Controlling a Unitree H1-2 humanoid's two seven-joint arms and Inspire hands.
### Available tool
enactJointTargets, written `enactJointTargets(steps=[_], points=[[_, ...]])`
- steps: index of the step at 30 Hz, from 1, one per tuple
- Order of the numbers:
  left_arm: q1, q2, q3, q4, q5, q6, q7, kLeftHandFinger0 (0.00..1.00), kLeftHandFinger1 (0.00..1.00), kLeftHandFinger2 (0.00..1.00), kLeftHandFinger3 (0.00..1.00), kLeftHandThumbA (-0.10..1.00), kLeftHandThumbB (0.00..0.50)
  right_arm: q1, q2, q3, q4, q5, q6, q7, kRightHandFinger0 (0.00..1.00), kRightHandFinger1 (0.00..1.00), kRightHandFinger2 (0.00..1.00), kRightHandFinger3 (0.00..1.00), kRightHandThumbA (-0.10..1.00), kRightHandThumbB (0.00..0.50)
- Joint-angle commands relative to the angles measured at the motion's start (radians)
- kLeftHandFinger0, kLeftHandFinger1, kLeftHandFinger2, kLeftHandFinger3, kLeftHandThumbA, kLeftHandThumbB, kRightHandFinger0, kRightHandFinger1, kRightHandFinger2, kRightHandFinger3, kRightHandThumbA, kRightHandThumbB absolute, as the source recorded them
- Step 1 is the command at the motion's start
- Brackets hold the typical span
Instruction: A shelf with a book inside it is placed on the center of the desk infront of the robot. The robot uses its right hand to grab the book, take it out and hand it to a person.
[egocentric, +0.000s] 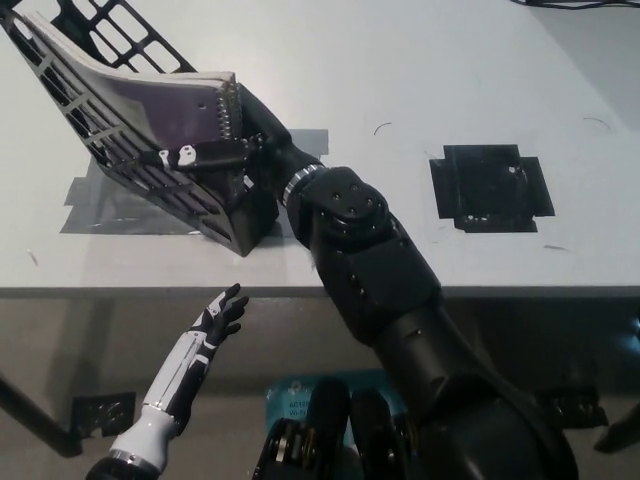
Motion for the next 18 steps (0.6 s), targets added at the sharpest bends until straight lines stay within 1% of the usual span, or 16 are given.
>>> enactJointTargets(steps=[1, 2, 3, 4, 5, 6, 7, 8, 9, 10, 11, 12, 13, 15, 18], points=[[-0.011, 0.012, 0.005, -0.016, -0.006, -0.026, -0.011, 1.00, 1.00, 1.00, 1.00, 1.00, 0.291, -0.020, 0.060, -0.070, -0.180, 0.111, 0.041, -0.022, 0.00, 0.00, 0.00, 0.00, 1.00, 0.171], [-0.010, 0.010, 0.008, -0.020, -0.025, -0.018, -0.019, 1.00, 1.00, 1.00, 1.00, 1.00, 0.273, -0.018, 0.074, -0.104, -0.265, 0.147, 0.070, -0.037, 0.00, 0.00, 0.00, 0.00, 1.00, 0.138], [-0.010, 0.010, 0.009, -0.022, -0.030, -0.015, -0.022, 1.00, 1.00, 1.00, 1.00, 1.00, 0.272, -0.018, 0.079, -0.117, -0.293, 0.163, 0.080, -0.040, 0.00, 0.00, 0.00, 0.00, 1.00, 0.133], [-0.010, 0.008, 0.010, -0.022, -0.037, -0.010, -0.025, 1.00, 1.00, 1.00, 1.00, 1.00, 0.270, -0.025, 0.095, -0.156, -0.369, 0.226, 0.115, -0.045, 0.00, 0.00, 0.00, 0.00, 0.99, 0.136], [-0.010, 0.008, 0.010, -0.020, -0.039, -0.011, -0.025, 1.00, 1.00, 1.00, 1.00, 1.00, 0.269, -0.027, 0.100, -0.167, -0.397, 0.241, 0.130, -0.051, 0.00, 0.00, 0.00, 0.00, 1.00, 0.140], [-0.010, 0.010, 0.009, -0.016, -0.036, -0.021, -0.026, 1.00, 1.00, 1.00, 1.00, 1.00, 0.257, -0.031, 0.107, -0.181, -0.433, 0.261, 0.152, -0.061, 0.00, 0.00, 0.00, 0.00, 1.00, 0.161], [-0.009, 0.012, 0.009, -0.010, -0.039, -0.031, -0.029, 1.00, 1.00, 1.00, 1.00, 1.00, 0.271, -0.037, 0.117, -0.198, -0.485, 0.288, 0.189, -0.081, 0.00, 0.00, 0.00, 0.00, 0.98, 0.170], [-0.008, 0.013, 0.010, -0.009, -0.046, -0.029, -0.033, 1.00, 1.00, 1.00, 1.00, 1.00, 0.280, -0.042, 0.121, -0.204, -0.528, 0.305, 0.218, -0.093, 0.00, 0.00, 0.00, 0.00, 1.00, 0.166], [-0.007, 0.012, 0.011, -0.008, -0.051, -0.027, -0.035, 1.00, 1.00, 1.00, 1.00, 1.00, 0.281, -0.045, 0.122, -0.207, -0.557, 0.316, 0.237, -0.100, 0.00, 0.00, 0.00, 0.00, 1.00, 0.166], [-0.004, 0.010, 0.011, -0.011, -0.051, -0.017, -0.033, 1.00, 1.00, 1.00, 1.00, 1.00, 0.301, -0.049, 0.123, -0.210, -0.594, 0.331, 0.257, -0.101, 0.00, 0.00, 0.00, 0.00, 1.00, 0.178], [-0.001, 0.009, 0.011, -0.013, -0.049, -0.011, -0.031, 1.00, 1.00, 1.00, 1.00, 1.00, 0.303, -0.051, 0.123, -0.212, -0.616, 0.339, 0.269, -0.100, 0.00, 0.00, 0.00, 0.00, 1.00, 0.179], [0.000, 0.008, 0.010, -0.016, -0.046, -0.007, -0.028, 1.00, 1.00, 1.00, 1.00, 1.00, 0.295, -0.053, 0.123, -0.215, -0.637, 0.350, 0.281, -0.103, 0.00, 0.00, 0.00, 0.00, 1.00, 0.174], [0.001, 0.008, 0.009, -0.016, -0.040, -0.013, -0.025, 1.00, 1.00, 1.00, 1.00, 1.00, 0.274, -0.058, 0.123, -0.220, -0.674, 0.385, 0.292, -0.118, 0.00, 0.00, 0.00, 0.00, 0.95, 0.167], [0.001, 0.010, 0.006, -0.009, -0.030, -0.031, -0.024, 1.00, 1.00, 1.00, 1.00, 1.00, 0.250, -0.062, 0.123, -0.223, -0.702, 0.398, 0.292, -0.129, 0.00, 0.00, 0.00, 0.00, 0.95, 0.155], [0.005, 0.010, 0.002, -0.007, -0.022, -0.038, -0.021, 1.00, 1.00, 1.00, 1.00, 1.00, 0.253, -0.075, 0.123, -0.238, -0.746, 0.466, 0.289, -0.176, 0.00, 0.00, 0.00, 0.00, 0.95, 0.096]])
